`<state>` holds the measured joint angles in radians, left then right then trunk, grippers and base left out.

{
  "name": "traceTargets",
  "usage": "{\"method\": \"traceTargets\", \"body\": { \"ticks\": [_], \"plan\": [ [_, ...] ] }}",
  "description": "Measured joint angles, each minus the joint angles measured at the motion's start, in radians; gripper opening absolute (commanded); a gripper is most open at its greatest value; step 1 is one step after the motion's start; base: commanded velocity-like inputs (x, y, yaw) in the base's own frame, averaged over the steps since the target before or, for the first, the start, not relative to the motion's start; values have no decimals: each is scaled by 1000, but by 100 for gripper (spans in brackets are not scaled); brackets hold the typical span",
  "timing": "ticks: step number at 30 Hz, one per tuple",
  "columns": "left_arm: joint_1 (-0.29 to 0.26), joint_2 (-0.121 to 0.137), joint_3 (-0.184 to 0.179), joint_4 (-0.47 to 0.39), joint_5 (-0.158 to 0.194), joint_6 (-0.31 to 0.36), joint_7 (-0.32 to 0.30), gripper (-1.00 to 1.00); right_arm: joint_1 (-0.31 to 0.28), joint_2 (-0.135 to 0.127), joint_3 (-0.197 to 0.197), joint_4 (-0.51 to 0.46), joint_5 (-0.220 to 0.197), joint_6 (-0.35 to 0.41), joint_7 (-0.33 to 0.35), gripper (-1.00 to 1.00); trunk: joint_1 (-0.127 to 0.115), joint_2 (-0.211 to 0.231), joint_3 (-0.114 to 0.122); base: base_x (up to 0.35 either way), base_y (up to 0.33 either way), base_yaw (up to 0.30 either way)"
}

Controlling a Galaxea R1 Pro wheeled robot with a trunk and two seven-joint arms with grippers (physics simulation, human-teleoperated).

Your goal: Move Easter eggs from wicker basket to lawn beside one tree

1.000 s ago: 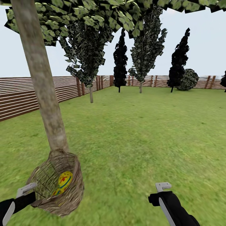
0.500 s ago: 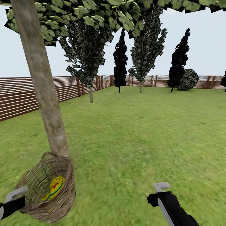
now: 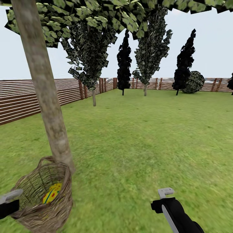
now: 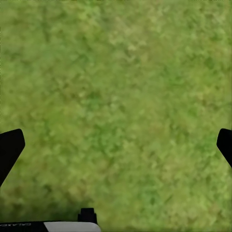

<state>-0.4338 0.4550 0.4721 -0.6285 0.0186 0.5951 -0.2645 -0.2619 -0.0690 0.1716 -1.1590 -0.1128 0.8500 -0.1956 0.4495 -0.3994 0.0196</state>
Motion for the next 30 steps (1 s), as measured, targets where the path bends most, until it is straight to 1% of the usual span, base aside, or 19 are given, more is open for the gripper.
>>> {"method": "traceTargets", "body": {
  "ticks": [1,2,3,4,5,6,7,8,9,11,12,14,17,20,24,30],
  "plan": [
    [1,19,-2,4,16,6,-3,-100,0,1,0,0,0,0,0,100,0,1,0,0,0,0],
    [0,42,1,6,2,9,-14,-100,0,1,0,0,0,0,0,100,0,0,0,0,0,0],
    [1,59,-3,11,-28,14,-53,-100,0,1,0,0,0,0,0,100,0,0,0,0,0,0],
    [2,65,-6,14,-36,16,-105,-100,0,0,0,0,1,0,-1,100,0,1,0,0,0,0],
    [2,65,-8,15,-3,27,-151,-100,0,0,0,0,1,0,-1,100,0,0,0,0,0,0],
    [1,66,-4,13,23,34,-164,-100,0,0,0,0,1,0,-1,100,0,0,0,0,0,0],
    [1,67,-5,13,-2,30,-163,-100,0,0,0,0,1,0,-1,100,0,0,0,0,0,0],
    [2,67,-7,15,-45,21,-161,-100,0,0,0,0,1,0,-1,100,0,1,0,0,0,0],
    [2,68,-8,16,-58,19,-162,-100,0,0,0,0,1,0,-1,100,0,1,0,0,0,0],
    [1,66,-5,14,-22,27,-166,-100,0,0,0,0,1,0,-1,100,0,0,0,0,0,0],
    [0,66,-6,14,-20,27,-166,-100,0,0,0,0,1,0,-1,100,0,0,0,0,0,0],
    [1,63,-7,14,-40,23,-164,-100,0,1,1,0,1,0,-2,100,0,0,0,0,0,0],
    [1,64,-5,12,-26,26,-168,-100,0,1,1,0,1,0,-2,100,0,0,0,0,0,0],
    [2,65,-3,8,-30,60,-168,-100,0,0,1,-1,1,0,-1,100,0,0,0,0,0,0],
    [1,64,-1,4,-24,66,-170,-100,0,0,0,-1,1,0,-2,100,0,0,0,0,0,0],
    [2,60,-8,5,-32,67,-168,-100,0,0,0,-2,1,0,-1,100,23,-41,-19,0,0,0]
  ]
}}
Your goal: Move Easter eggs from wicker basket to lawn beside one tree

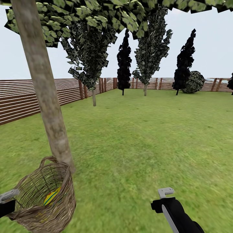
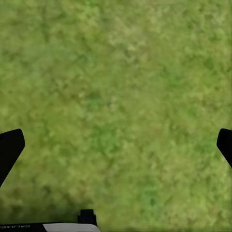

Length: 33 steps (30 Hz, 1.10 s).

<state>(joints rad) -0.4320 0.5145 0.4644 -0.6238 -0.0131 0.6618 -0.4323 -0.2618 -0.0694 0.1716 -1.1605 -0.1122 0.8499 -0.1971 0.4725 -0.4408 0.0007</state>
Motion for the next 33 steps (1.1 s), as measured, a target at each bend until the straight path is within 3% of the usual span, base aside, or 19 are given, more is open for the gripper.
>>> {"method": "traceTargets", "body": {
  "ticks": [33],
  "plan": [
    [0,-2,-2,8,-1,6,3,-100,1,2,3,2,0,1,0,100,127,-230,-102,0,0,0]
  ]
}}
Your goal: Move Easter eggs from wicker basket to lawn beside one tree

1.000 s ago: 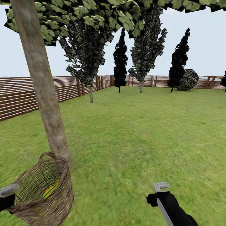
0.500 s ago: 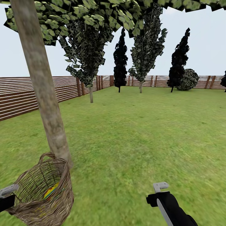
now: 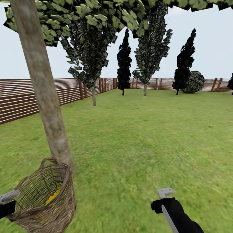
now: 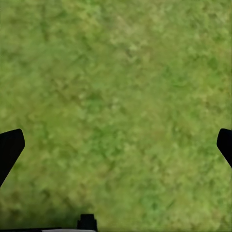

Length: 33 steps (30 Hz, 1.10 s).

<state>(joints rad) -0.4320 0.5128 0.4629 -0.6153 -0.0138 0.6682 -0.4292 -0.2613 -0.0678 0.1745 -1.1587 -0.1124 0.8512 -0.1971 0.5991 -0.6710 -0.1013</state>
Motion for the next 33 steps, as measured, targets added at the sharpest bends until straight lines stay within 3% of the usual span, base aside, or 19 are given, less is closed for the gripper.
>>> {"method": "traceTargets", "body": {
  "ticks": [33],
  "plan": [
    [0,-26,0,-3,0,-1,0,-100,0,0,0,0,2,3,-2,100,123,-225,-101,0,0,0]
  ]
}}
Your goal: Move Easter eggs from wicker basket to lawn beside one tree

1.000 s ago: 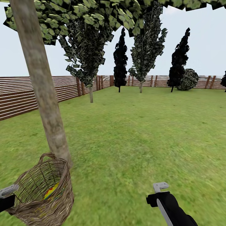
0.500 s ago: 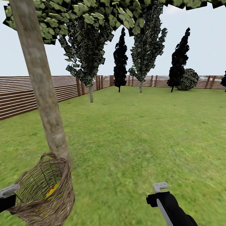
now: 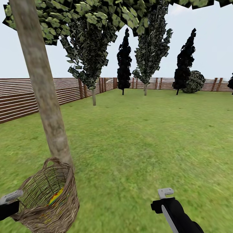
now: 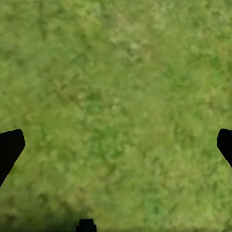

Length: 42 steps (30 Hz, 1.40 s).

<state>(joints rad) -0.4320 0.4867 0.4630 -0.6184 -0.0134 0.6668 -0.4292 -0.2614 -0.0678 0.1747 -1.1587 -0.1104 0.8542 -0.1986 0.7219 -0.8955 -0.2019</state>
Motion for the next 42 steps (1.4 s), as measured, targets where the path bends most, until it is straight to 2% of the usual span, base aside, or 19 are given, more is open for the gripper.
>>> {"method": "traceTargets", "body": {
  "ticks": [26,30,32,35,40,42],
  "plan": [
    [1,-10,-2,3,-1,0,0,-100,0,-1,0,0,0,0,0,100,100,-182,-82,0,0,0],
    [1,-35,-18,1,4,3,1,-100,0,0,0,16,-5,-1,4,100,115,-210,-94,0,0,0],
    [0,-36,-33,0,-4,0,-1,-100,0,11,26,27,-5,-3,2,100,123,-224,-100,0,0,0],
    [0,-38,-38,-2,-4,0,-3,-100,0,29,36,31,0,-4,-2,100,134,-245,-110,0,0,0],
    [0,-44,-38,-7,-3,-2,-3,-100,0,28,29,34,-3,-5,-2,100,153,-280,-126,0,0,0],
    [0,-57,-39,-7,-8,-2,-3,-100,0,28,29,34,-3,-5,-2,100,161,-294,-132,0,0,0]
  ]
}}
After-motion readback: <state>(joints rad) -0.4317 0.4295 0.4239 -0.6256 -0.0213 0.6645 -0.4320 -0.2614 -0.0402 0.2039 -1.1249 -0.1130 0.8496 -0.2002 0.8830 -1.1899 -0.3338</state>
